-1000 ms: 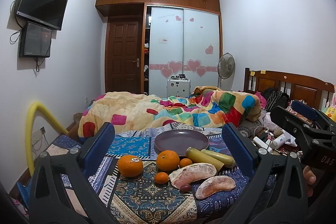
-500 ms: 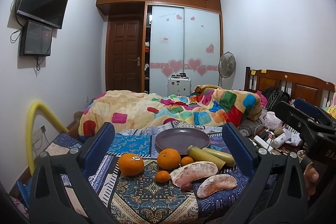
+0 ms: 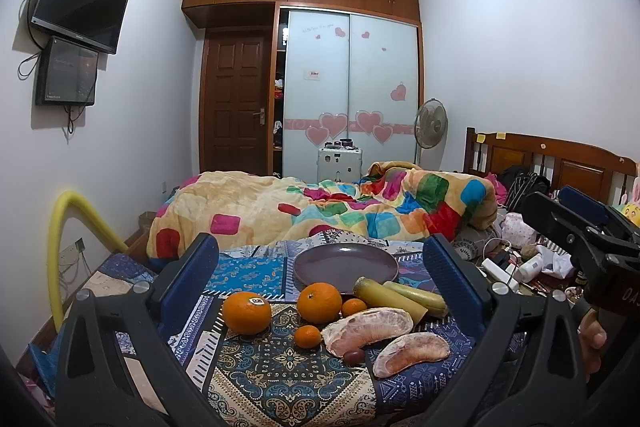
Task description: Organize fruits
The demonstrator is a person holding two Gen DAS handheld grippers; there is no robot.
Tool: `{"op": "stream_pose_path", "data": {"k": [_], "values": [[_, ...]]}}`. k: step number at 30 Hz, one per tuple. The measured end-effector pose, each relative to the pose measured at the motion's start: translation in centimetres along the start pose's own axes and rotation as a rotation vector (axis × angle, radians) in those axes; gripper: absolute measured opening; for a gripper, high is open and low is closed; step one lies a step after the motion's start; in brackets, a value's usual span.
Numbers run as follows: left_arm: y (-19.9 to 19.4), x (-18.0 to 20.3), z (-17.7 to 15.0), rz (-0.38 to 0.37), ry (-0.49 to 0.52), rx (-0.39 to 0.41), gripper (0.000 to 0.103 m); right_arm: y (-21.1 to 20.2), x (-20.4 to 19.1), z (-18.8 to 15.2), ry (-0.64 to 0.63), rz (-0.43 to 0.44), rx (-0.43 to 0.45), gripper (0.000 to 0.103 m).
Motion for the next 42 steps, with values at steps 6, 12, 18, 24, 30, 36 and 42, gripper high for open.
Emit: {"op": "stream_pose_path", "data": {"k": [6,12,18,24,30,36,42], "values": [[0.0,0.0,0.0,-0.001,-0.001,-0.001,0.103,0.0,-0.1,0.0,-0.001,-0.002,0.001,0.103],[0.2,0.0,-0.2,-0.002,-0.002,-0.004,0.103,0.0,-0.1,0.1,0.000,-0.003,0.001,0.103],[0.2,-0.1,-0.3,0.000,-0.001,-0.003,0.103,0.0,-0.1,0.1,0.001,-0.003,0.004,0.103],[0.3,0.0,-0.3,0.001,-0.003,-0.003,0.103,-0.1,0.0,0.0,0.001,0.000,0.003,0.103],[0.8,-0.1,-0.6,0.005,-0.005,-0.014,0.103,0.2,0.1,-0.2,0.005,0.001,-0.003,0.103],[2.3,-0.2,-1.4,0.013,-0.001,-0.048,0.103,1.4,0.8,-1.2,0.003,-0.013,-0.038,0.103],[4.9,-1.3,-3.6,0.029,-0.002,-0.133,0.103,3.7,2.5,-3.7,-0.021,-0.056,-0.133,0.103]]}}
Point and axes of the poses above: each gripper's, at about its wrist camera, not at the fingertips, and y roughly the way its jaws point, x to its right, z to its top, the point moved 5 cm from there along y, roughly the way its jaws point, and after that the axes turned 4 degrees about z, right-handed, at the moved point
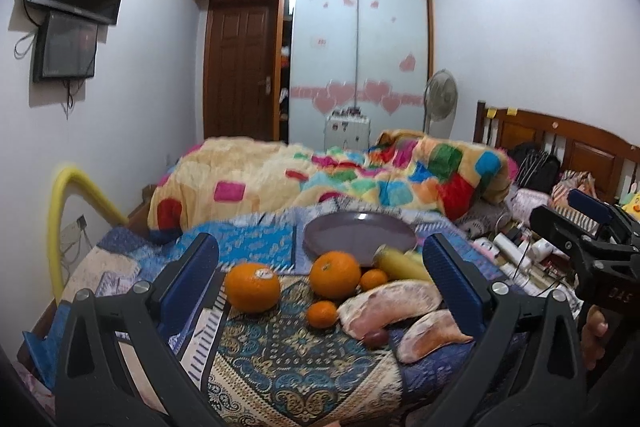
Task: Organize fruits
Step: 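Grasp the large Dole orange with the left gripper while the right grasps a yellow bamboo shoot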
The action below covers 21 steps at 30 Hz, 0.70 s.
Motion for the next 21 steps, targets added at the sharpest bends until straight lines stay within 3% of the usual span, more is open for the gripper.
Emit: {"op": "stream_pose_path", "data": {"k": [9,15,21], "values": [[6.3,-3.2,-3.6,0.026,-0.026,-0.182,0.103,5.6,3.0,-4.1,-0.056,-0.035,-0.216,0.103],[9.6,-4.8,-5.2,0.037,-0.009,-0.285,0.092,8.5,4.2,-5.5,-0.075,-0.005,-0.320,0.102],[12.9,-6.2,-6.1,0.029,0.003,-0.378,0.085,11.1,5.2,-6.5,-0.059,0.052,-0.421,0.091]]}}
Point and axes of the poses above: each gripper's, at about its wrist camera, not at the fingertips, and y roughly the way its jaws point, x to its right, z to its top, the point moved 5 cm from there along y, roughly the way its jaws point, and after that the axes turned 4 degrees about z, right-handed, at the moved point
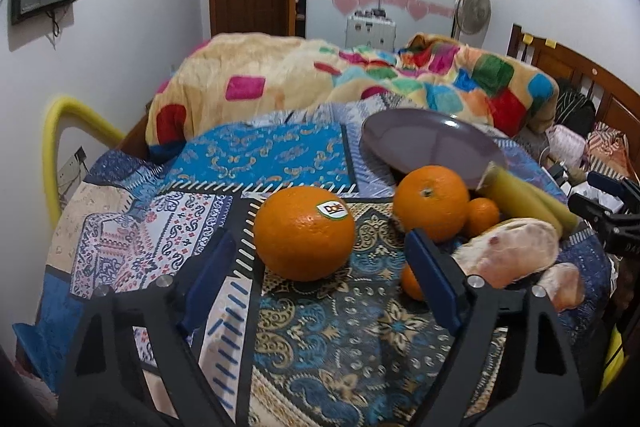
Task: Organize fruits
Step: 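Grasp the large Dole orange with the left gripper while the right grasps a yellow bamboo shoot, then carry the orange with the left gripper while the right carries the bamboo shoot toward the purple plate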
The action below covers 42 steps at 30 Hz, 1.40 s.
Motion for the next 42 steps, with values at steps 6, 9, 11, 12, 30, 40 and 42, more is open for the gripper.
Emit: {"op": "stream_pose_path", "data": {"k": [6,9,11,12,30,40,42], "values": [[1.8,-0.1,0.6,0.010,0.042,-0.043,0.084,1.7,-0.1,0.1,-0.010,0.091,-0.087,0.075],[2.5,-0.2,0.9,0.029,0.062,-0.056,0.084,2.3,-0.4,0.1,-0.025,0.130,-0.127,0.069],[3.0,-0.2,1.0,0.035,0.075,-0.066,0.084,2.8,-0.5,0.2,-0.031,0.149,-0.150,0.062],[3.3,-0.2,0.9,0.033,0.079,-0.078,0.084,3.0,-0.4,0.3,-0.034,0.156,-0.162,0.059],[4.7,0.6,0.2,0.048,0.177,-0.129,0.069,3.8,-1.2,-0.2,-0.165,0.244,-0.294,0.038],[2.2,0.7,-1.3,-0.040,0.162,-0.181,0.068,1.8,0.5,-1.8,-0.095,0.201,-0.340,0.036],[1.9,0.9,-1.5,-0.038,0.169,-0.179,0.069,1.7,0.4,-2.0,-0.098,0.196,-0.353,0.037]]}}
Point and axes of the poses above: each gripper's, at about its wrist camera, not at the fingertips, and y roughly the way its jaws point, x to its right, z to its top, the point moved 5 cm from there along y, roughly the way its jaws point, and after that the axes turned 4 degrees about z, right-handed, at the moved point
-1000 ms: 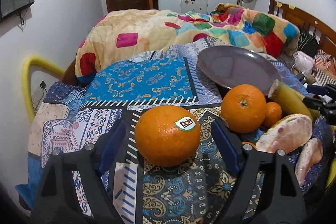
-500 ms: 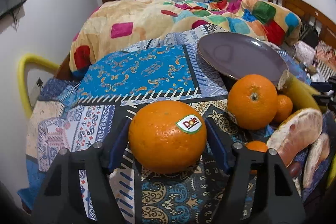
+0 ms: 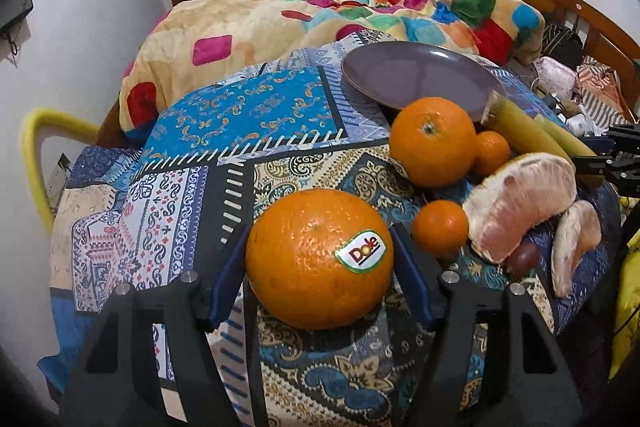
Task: Organize fruits
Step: 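Carry the orange with the left gripper while the right carries the bamboo shoot toward the purple plate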
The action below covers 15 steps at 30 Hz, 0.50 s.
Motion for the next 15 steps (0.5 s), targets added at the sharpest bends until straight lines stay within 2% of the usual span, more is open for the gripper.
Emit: {"op": "stream_pose_path", "data": {"k": [4,7,15], "values": [[0.3,0.0,0.2,0.000,-0.016,0.000,0.069,1.0,-0.4,0.2,-0.017,-0.020,-0.027,0.039],[0.4,-0.1,0.3,-0.007,-0.024,0.008,0.069,1.8,-0.3,0.5,-0.006,-0.007,-0.041,0.036],[0.2,0.2,0.5,0.008,0.006,0.030,0.068,1.0,-0.5,0.8,0.001,-0.012,0.022,0.036]]}}
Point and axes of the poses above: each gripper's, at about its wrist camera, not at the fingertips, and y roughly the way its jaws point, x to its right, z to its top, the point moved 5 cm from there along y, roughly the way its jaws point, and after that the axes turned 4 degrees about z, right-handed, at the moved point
